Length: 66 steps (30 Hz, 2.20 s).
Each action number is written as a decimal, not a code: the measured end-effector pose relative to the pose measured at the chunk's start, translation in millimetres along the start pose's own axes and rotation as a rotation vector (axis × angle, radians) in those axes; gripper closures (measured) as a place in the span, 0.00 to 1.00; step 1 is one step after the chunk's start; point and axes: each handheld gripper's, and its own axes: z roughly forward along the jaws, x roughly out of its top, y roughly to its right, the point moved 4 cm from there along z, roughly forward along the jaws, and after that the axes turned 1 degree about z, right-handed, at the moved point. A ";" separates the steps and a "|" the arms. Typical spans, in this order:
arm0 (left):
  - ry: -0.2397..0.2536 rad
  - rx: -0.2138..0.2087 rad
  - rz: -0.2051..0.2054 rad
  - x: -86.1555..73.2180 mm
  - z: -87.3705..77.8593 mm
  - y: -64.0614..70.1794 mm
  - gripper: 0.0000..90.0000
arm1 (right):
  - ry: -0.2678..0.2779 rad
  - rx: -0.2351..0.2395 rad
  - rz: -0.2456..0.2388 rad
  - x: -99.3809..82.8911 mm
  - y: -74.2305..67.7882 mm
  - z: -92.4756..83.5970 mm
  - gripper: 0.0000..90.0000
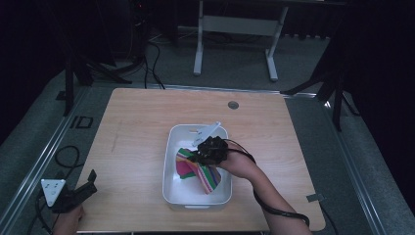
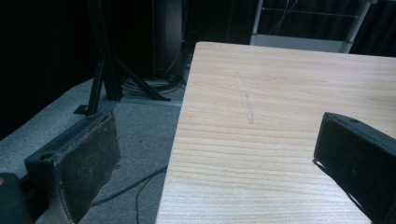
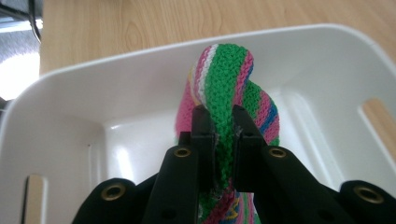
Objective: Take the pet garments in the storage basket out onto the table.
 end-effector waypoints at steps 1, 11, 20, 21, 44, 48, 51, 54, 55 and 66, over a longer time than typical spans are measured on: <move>0.000 0.000 0.000 0.0 0.0 0.0 0.01 | 0.015 -0.012 0.001 1.0 1.6 -4.2 0.92; -0.002 0.002 0.000 0.0 0.1 0.0 0.01 | 0.153 -0.056 0.004 18.4 10.9 -45.0 0.92; -0.002 0.005 0.001 0.0 0.2 -0.3 0.01 | 0.251 -0.093 0.005 40.8 19.2 -79.9 0.92; -0.002 0.006 0.000 0.0 0.2 -0.2 0.01 | 0.261 -0.095 0.008 42.4 20.3 -83.7 0.92; -0.003 0.007 0.003 0.0 0.3 -0.3 0.01 | 0.374 -0.262 0.099 12.7 54.5 -164.3 0.92; -0.005 0.009 0.003 0.0 0.3 -0.3 0.01 | 0.373 -0.289 0.123 -1.3 59.9 -174.8 0.92; -0.006 0.009 0.002 0.0 0.4 0.0 0.01 | 0.350 -0.331 0.150 -19.2 67.0 -184.6 0.92; -0.006 0.010 0.002 0.0 0.4 0.0 0.01 | 0.349 -0.353 0.175 -34.4 71.5 -193.2 0.92; -0.005 0.010 0.004 0.0 0.5 0.0 0.01 | 0.348 -0.354 0.183 -39.3 72.8 -195.9 0.92; 0.001 0.016 0.004 0.0 0.4 0.3 0.01 | 0.339 -0.411 0.242 -78.5 81.0 -220.2 0.92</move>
